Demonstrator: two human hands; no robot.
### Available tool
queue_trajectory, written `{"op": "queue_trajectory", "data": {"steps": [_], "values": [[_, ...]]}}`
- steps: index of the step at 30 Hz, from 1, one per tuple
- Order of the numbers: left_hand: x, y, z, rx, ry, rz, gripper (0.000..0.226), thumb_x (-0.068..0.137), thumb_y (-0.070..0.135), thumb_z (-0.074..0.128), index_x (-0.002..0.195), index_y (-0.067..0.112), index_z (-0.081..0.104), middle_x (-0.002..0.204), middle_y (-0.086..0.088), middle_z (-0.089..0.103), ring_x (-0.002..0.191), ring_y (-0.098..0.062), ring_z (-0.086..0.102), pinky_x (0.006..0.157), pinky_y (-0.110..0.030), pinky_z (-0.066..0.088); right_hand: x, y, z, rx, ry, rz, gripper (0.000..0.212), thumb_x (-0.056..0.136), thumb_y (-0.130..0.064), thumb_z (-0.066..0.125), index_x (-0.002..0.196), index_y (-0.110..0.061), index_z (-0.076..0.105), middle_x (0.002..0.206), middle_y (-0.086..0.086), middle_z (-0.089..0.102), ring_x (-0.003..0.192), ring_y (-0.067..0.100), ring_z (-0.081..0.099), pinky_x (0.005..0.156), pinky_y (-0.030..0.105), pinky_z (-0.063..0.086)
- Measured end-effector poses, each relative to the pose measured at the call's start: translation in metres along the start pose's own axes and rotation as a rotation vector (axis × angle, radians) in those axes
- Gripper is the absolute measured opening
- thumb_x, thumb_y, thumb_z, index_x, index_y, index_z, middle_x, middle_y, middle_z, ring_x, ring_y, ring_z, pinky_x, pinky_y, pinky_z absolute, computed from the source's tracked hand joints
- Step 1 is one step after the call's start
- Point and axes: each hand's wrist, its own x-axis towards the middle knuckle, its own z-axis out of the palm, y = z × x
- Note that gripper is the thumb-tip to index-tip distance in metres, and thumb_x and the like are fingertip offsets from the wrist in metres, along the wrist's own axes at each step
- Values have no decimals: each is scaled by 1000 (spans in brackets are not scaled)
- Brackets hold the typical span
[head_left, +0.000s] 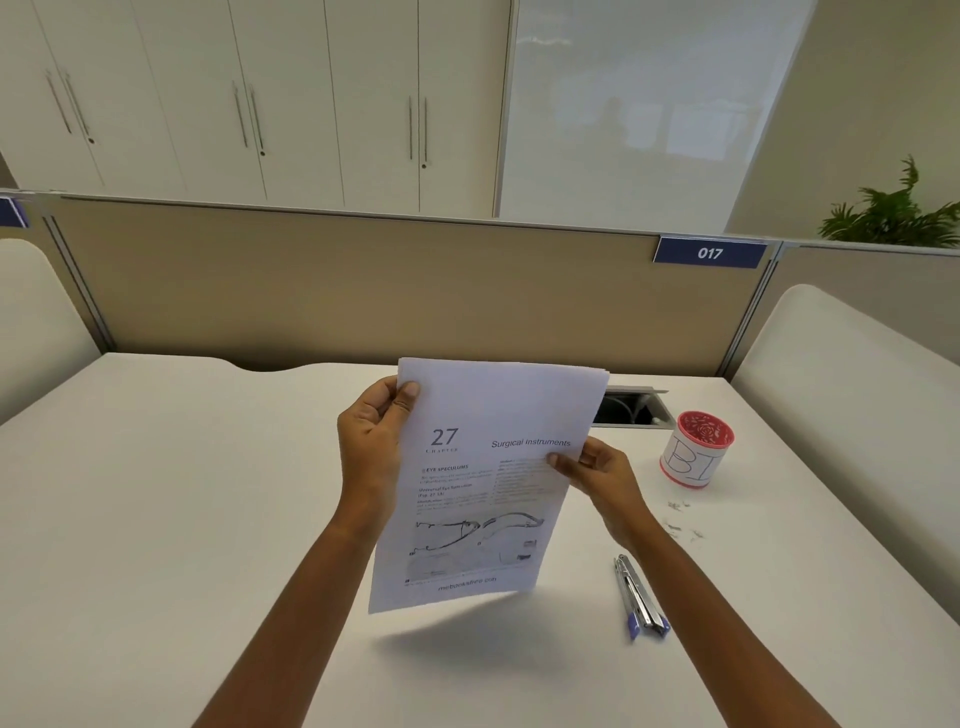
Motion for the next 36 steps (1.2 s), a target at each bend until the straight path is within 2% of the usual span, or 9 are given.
{"op": "queue_trajectory", "data": {"steps": [3,9,16,23,25,26,29,33,36], "values": [[2,1,-6,-18,40,36,19,90,10,51,77,17,63,58,18,65,55,1,55,54,-12,48,0,-4,7,-4,52,-64,22,82,1,59,87,-19,66,73,-17,74,69,6,68,66,20,58],[2,0,-18,11,-40,59,19,91,6,48,80,15,61,58,19,65,54,3,54,53,-8,44,-5,-4,14,-22,59,-123,27,83,2,57,82,-24,63,74,-19,73,68,3,66,64,20,55],[4,-2,-21,60,-10,110,15,89,4,52,89,15,61,61,24,67,58,5,59,53,-6,45,-10,-7,17,-30,114,-164,27,84,4,55,81,-22,62,71,-22,72,66,0,66,59,14,55],[3,-6,-32,61,-143,31,13,88,7,51,93,15,61,68,19,70,61,0,63,51,-9,46,-19,-4,21,10,121,-136,21,86,1,53,84,-20,59,90,-3,65,75,17,63,57,16,56],[3,-9,-36,70,-225,-11,9,82,19,61,90,19,65,69,17,71,62,-4,63,51,-10,45,-19,-3,21,17,154,-112,21,86,0,53,84,-20,58,90,-3,64,76,18,61,56,16,55],[3,-12,-39,96,-267,-28,16,73,36,68,84,25,68,71,14,72,64,-6,62,53,-11,46,-20,-3,21,18,164,-104,22,87,-1,52,84,-21,57,90,-3,63,77,18,61,56,16,55],[1,-27,-45,251,-336,-85,61,34,77,70,74,30,69,72,13,72,64,-8,62,56,-19,49,-21,-5,22,31,161,-111,25,87,0,51,83,-24,57,89,-5,63,77,18,61,57,17,55],[-6,-41,-45,301,-409,-162,81,26,84,64,85,29,62,71,21,70,65,-4,67,52,-16,53,-23,-7,23,53,134,-142,24,86,0,53,83,-23,59,81,-11,68,66,6,66,55,15,55],[-13,-52,-44,256,-409,-189,81,27,81,67,89,28,61,75,17,72,70,-6,68,54,-18,53,-25,-4,24,54,100,-124,20,85,-3,57,88,-23,59,86,-12,68,69,11,66,55,15,55]]}}
